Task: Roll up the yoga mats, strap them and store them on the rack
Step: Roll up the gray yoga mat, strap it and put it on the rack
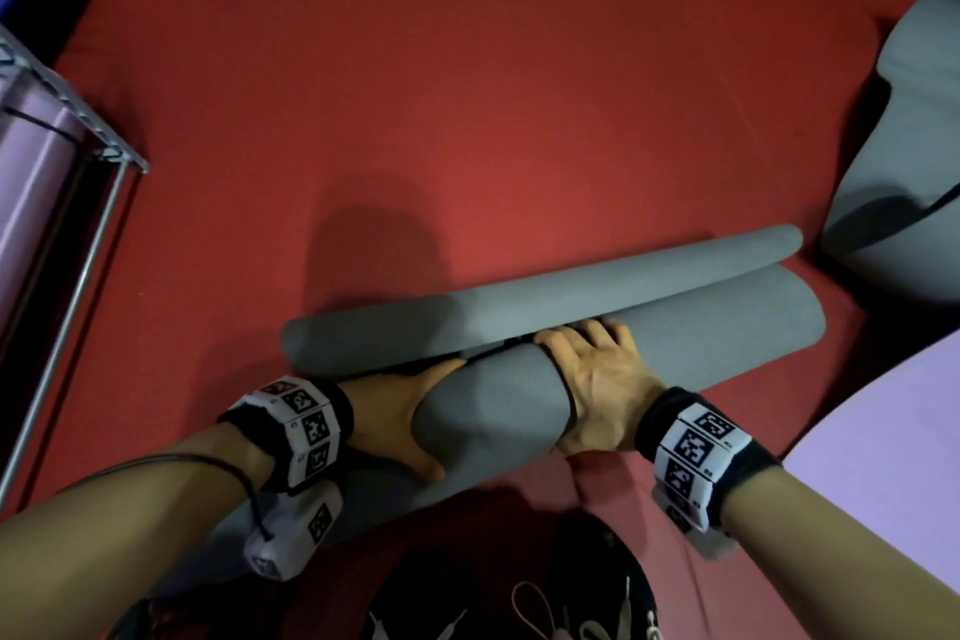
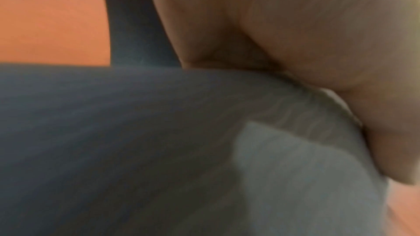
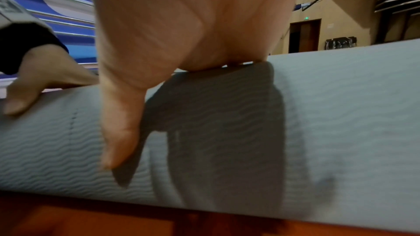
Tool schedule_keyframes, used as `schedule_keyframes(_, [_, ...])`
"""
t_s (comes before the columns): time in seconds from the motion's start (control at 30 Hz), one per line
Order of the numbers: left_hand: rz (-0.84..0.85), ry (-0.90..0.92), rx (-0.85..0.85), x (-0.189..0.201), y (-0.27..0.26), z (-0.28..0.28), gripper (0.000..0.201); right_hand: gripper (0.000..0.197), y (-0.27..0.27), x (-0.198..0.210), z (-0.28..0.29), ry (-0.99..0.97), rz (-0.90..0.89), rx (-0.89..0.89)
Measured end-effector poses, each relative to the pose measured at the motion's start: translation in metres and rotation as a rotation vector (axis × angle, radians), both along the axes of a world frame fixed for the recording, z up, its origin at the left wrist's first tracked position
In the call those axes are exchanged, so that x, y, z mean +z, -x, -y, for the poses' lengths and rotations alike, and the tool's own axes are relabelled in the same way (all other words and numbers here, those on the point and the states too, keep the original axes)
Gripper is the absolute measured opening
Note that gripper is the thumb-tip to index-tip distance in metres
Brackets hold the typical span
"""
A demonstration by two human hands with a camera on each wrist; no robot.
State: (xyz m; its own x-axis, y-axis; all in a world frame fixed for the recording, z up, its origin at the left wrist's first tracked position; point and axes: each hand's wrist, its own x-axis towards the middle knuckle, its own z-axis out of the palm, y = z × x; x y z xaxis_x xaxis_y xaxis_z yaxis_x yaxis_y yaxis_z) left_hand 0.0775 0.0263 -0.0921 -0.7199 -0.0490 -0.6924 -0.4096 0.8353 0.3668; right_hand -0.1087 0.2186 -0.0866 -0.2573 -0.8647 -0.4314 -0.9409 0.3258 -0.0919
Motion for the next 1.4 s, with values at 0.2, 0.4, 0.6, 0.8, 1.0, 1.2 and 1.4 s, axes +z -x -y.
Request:
schedule_keyframes(0.2, [-0.004, -0.028, 0.014, 0.018, 0.023, 0.026, 0.125, 0.105, 0.025, 0.009, 0.04, -0.094, 0.174, -0.047])
schedule_keyframes(0.4, [0.035, 0.031, 0.074, 0.009, 0.04, -0.003, 0.134, 0.108, 0.044, 0.021, 0.063, -0.2, 0.158, -0.061])
schedule_keyframes(0.6, [-0.004, -0.099, 0.238, 0.004, 0.054, 0.021, 0.129, 0.107, 0.02, 0.003, 0.038, 0.055, 0.027, -0.072])
schedule_keyframes(0.8, [-0.046, -0.239, 0.28, 0.01, 0.061, 0.033, 0.081, 0.088, 0.0, -0.007, 0.037, 0.165, -0.055, -0.049])
schedule_keyframes(1.0, [-0.219, -0.098, 0.344, 0.001, 0.047, 0.039, 0.105, 0.123, 0.011, 0.001, 0.054, -0.046, -0.077, 0.04])
schedule_keyframes(1.2, [-0.24, 0.154, 0.141, 0.0, 0.029, 0.031, 0.13, 0.134, 0.022, -0.001, 0.071, -0.032, -0.079, 0.051])
schedule_keyframes(1.4, [-0.12, 0.239, 0.016, 0.003, 0.039, 0.036, 0.138, 0.13, 0.03, -0.001, 0.074, 0.01, -0.085, 0.059])
